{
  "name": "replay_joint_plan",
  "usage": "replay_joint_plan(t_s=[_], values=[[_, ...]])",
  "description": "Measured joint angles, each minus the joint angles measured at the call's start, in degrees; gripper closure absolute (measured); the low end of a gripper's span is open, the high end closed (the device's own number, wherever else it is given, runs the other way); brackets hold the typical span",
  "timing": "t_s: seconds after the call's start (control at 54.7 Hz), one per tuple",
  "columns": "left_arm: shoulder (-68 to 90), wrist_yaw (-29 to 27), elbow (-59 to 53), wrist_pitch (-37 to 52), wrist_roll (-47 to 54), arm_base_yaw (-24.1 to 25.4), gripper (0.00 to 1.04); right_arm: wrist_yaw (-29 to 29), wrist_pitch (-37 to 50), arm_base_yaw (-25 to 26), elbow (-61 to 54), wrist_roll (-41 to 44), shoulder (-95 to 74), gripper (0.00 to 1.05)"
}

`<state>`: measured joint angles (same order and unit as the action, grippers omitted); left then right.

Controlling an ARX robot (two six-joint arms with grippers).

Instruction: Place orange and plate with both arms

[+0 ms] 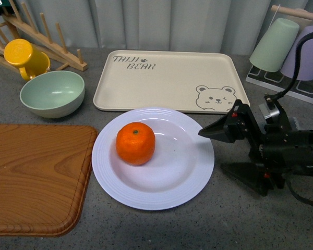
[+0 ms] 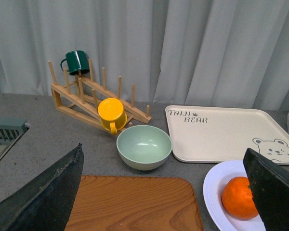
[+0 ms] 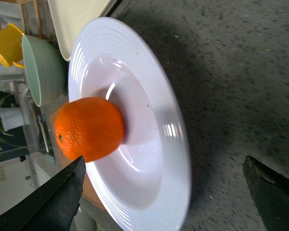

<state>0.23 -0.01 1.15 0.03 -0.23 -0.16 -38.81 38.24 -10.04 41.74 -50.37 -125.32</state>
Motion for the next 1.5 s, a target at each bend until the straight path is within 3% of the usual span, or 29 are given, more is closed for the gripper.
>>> replay_joint_plan(t_s=[0.494,0.604,0.787,1.006,1.5], values=[[0.0,0.0,0.0,0.0,0.0,0.0,0.06,-0.7,-4.0,-2.3,9.2,-3.4,-6.3,0.09],[0.0,0.0,0.0,0.0,0.0,0.0,0.06,-0.4,-4.9,-2.8,10.1,-3.2,-7.0,0.24],[0.0,0.0,0.0,0.0,0.0,0.0,0.06,-0.2,-6.4,-4.1,10.9,-2.8,-8.2,0.69],[0.0,0.0,0.0,0.0,0.0,0.0,0.06,-1.2,-6.4,-4.1,11.1,-2.2,-8.1,0.99],[0.0,0.0,0.0,0.0,0.0,0.0,0.06,0.4,4.1,-3.5,4.3,-1.0,-6.2,1.01]])
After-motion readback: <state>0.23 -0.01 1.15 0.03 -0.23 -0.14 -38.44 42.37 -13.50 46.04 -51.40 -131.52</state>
